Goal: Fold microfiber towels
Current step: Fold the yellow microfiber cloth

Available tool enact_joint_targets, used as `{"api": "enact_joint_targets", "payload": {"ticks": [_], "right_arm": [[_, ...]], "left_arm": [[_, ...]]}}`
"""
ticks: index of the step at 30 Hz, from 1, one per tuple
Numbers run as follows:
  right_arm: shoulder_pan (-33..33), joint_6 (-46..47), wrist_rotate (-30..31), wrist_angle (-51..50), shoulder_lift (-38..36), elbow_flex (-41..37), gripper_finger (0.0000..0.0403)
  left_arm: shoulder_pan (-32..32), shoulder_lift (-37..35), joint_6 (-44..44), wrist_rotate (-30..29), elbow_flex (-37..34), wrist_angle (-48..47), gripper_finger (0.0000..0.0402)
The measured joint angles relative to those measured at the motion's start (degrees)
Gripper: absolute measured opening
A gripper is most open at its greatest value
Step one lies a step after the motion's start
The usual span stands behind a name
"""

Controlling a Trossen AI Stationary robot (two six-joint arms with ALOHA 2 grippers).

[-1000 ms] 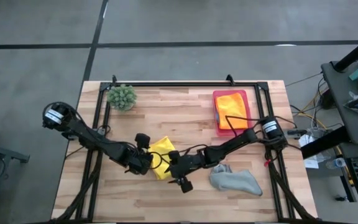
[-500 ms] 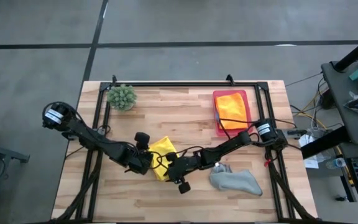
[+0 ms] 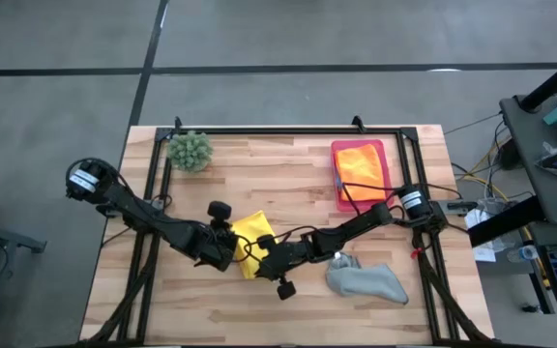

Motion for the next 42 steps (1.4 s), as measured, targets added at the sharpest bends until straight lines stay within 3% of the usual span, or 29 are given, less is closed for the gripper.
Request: {"api": "enact_joint_targets", "payload": {"ticks": [19, 22, 26, 32, 37, 42], "right_arm": [[-0.7, 0.0, -0.6, 2.7, 2.4, 0.6, 0.0009], [-0.9, 0.6, -3.5, 3.5, 2.4, 0.6, 0.0014], [-1.1, 2.9, -5.7, 3.5, 2.4, 0.6, 0.0044], [-1.2, 3.0, -5.4, 2.5, 2.0, 0.6, 0.0111], [-2.2, 2.9, -4.8, -6.9, -3.1, 0.5, 0.0146], [-2.9, 2.1, -2.8, -17.5, -8.8, 0.5, 0.015]], "left_arm": [[1.9, 0.0, 0.0, 0.0, -5.0, 5.4, 0.0008], [1.8, 0.0, 0.0, 2.3, -5.0, 5.5, 0.0011], [1.9, 0.0, -0.2, 3.5, -5.1, 4.8, 0.0041], [1.9, 0.1, -0.2, 3.3, -4.4, 3.5, 0.0119], [1.9, -0.2, -0.2, 3.1, -1.2, -3.3, 0.0163], [1.9, -0.7, -1.3, 3.1, 1.8, -8.9, 0.0178]]}}
